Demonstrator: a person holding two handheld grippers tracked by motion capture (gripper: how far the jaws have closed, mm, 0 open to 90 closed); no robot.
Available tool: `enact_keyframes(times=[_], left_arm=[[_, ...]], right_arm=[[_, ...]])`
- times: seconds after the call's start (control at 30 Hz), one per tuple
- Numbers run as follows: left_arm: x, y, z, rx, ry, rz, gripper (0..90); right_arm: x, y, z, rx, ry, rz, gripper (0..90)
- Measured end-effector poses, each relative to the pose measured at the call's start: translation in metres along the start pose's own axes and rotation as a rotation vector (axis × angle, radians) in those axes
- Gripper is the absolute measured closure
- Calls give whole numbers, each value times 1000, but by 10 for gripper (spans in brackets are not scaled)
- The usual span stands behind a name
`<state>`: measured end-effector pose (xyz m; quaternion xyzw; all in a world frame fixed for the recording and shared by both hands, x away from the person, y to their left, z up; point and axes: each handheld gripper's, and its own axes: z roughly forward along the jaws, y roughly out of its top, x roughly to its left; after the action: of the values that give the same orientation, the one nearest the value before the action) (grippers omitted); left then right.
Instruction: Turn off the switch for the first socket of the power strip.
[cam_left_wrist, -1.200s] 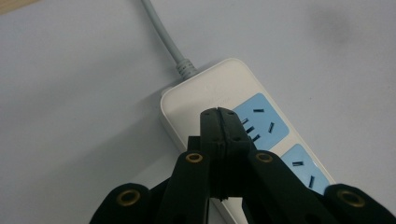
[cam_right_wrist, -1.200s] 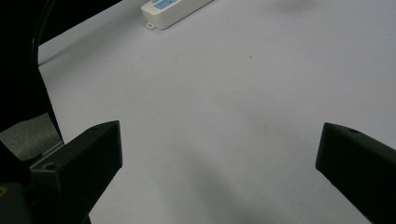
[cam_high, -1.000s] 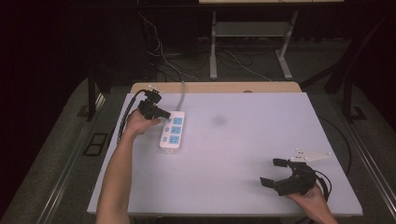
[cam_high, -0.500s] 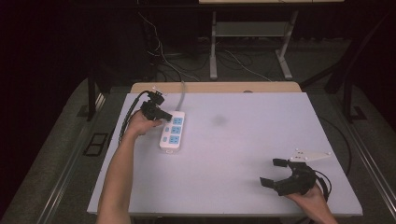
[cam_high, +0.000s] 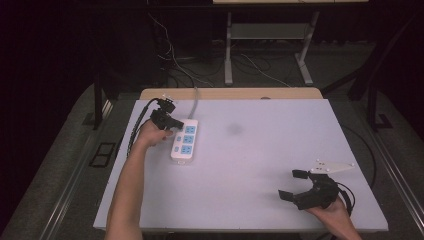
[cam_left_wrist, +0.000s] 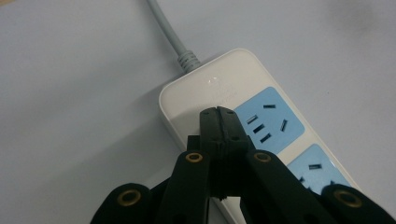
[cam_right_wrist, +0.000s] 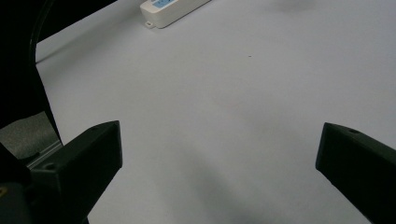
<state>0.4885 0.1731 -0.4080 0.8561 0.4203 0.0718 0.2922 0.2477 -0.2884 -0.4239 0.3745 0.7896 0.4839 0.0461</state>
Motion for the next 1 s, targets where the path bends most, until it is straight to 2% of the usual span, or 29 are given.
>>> enact_keyframes(times=[0.03, 0.17, 0.27, 0.43, 0.6, 0.67, 0.7, 0.73, 0.77, 0.87, 1.0], left_arm=[[-1, 1, 1, 0, -1, 4, 899], [2, -1, 1, -15, -29, -42, 898], [4, -3, 1, -24, -39, -52, 898], [2, -2, 0, -23, -25, -47, 897], [2, -5, -1, -34, -28, -65, 896], [2, -5, -5, -32, -30, -53, 896], [1, -5, -8, -42, -15, -50, 896], [0, -5, -9, -31, 16, -27, 895], [0, -7, -9, -27, 17, -23, 895], [2, -11, -15, -74, 13, -43, 895], [5, -14, -21, -87, 17, -49, 895]], right_arm=[[0, 0, 0, -1, 0, -1, 3], [0, 0, -2, -2, -2, -5, 3], [-2, 0, -2, -3, -3, 2, 3], [-2, 0, -1, 0, -5, -1, 3], [-2, 0, -2, -1, -8, 0, 3], [-2, -1, -2, -1, -8, 1, 3], [-2, 0, -2, -2, -8, 2, 3], [-2, 0, -2, -4, -8, 2, 3], [-2, 0, -2, -4, -8, 2, 3], [-2, 0, -2, -5, -8, 3, 3], [-2, 0, -2, -6, -9, 4, 3]])
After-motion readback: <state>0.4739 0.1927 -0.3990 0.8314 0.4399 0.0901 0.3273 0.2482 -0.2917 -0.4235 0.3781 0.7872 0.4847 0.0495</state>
